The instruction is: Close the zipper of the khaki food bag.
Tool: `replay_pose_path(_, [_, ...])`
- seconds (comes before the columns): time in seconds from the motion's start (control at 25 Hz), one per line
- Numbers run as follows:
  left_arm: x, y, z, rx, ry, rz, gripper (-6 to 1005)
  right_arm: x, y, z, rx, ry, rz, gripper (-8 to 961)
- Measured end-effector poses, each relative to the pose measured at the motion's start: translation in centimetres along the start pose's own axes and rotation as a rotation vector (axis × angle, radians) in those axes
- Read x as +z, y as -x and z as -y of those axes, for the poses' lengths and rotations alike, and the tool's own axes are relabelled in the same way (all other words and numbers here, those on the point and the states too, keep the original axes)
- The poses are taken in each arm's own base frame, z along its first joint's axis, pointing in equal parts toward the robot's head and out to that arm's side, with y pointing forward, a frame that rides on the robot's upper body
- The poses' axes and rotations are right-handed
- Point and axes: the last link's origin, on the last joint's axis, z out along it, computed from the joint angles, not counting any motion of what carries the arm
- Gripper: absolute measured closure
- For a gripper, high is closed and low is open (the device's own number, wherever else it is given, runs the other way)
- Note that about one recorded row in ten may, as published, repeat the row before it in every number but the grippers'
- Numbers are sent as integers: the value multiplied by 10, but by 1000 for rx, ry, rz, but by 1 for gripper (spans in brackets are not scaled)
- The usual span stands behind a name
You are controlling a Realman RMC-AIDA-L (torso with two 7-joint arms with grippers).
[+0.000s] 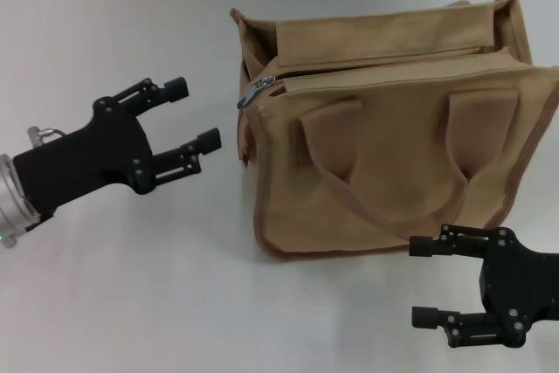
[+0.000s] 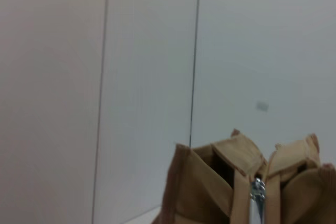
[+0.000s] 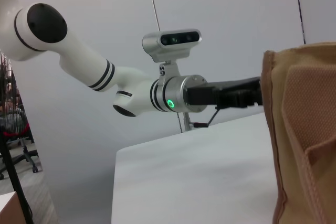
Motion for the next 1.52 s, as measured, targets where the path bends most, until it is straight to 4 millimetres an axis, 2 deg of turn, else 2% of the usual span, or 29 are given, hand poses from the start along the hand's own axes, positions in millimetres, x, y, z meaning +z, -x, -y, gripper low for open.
replay_pose_path(0.44, [23,6,-1,51,46,54,186,-1,-2,-2,9,-5,3,177])
replay_pose_path(0.96, [29,6,1,114,40,54,345,-2,-2,-2,12,-9,6,177])
replay_pose_path(1.4, [30,1,4,130,18,21,595,-2,-2,-2,16,-10,7,177])
replay_pose_path(1.52, [27,-2,7,131,-5,0,719,-2,-2,-2,17,-11,9,177])
